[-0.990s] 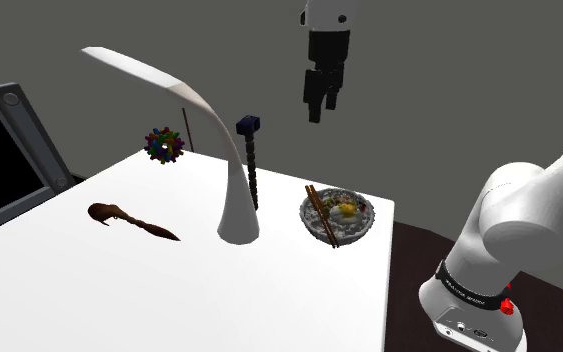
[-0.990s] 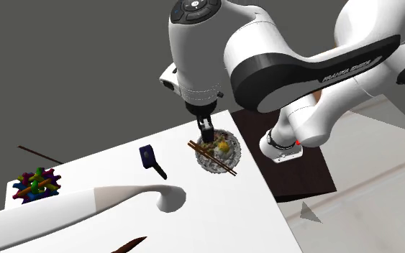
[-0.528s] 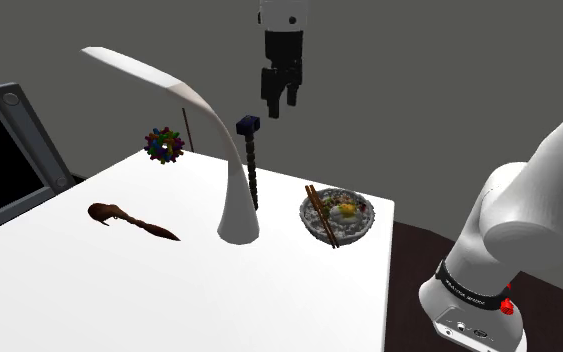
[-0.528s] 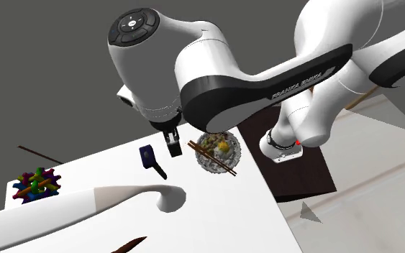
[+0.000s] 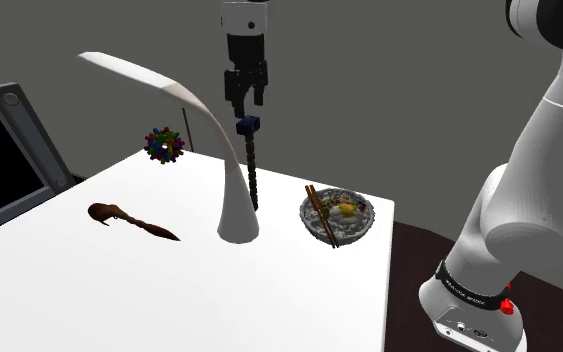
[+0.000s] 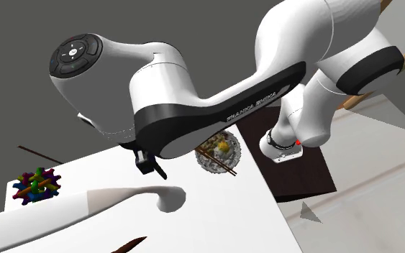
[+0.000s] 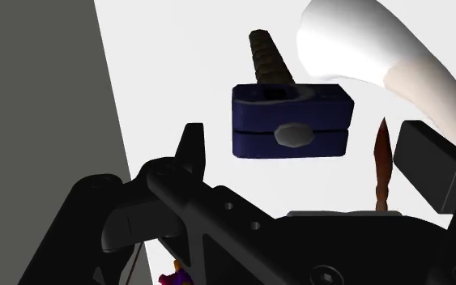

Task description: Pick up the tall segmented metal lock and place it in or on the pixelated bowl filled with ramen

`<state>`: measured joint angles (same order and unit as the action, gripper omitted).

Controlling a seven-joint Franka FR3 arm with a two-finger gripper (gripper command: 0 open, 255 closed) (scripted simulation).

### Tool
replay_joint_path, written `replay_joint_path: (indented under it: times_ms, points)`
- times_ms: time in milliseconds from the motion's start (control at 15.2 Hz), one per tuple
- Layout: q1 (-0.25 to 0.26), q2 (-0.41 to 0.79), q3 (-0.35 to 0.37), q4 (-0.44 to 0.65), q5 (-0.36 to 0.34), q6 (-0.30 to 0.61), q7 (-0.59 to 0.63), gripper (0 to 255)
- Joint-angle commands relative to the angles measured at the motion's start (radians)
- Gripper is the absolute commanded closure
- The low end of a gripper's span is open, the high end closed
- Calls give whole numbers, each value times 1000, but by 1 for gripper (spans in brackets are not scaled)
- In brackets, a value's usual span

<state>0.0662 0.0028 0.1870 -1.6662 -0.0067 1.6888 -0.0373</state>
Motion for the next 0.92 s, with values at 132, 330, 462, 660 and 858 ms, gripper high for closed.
replay_joint_path:
  times_ms: [132,330,462,660,858]
  points:
    - [1,6,1,-45,-1,52,0,0]
    - [0,5,0,-82,-1,87,0,0]
    - [0,5,0,-81,-1,87,0,0]
    - [0,5,0,-81,-1,87,0,0]
    - [0,5,0,-82,-1,87,0,255]
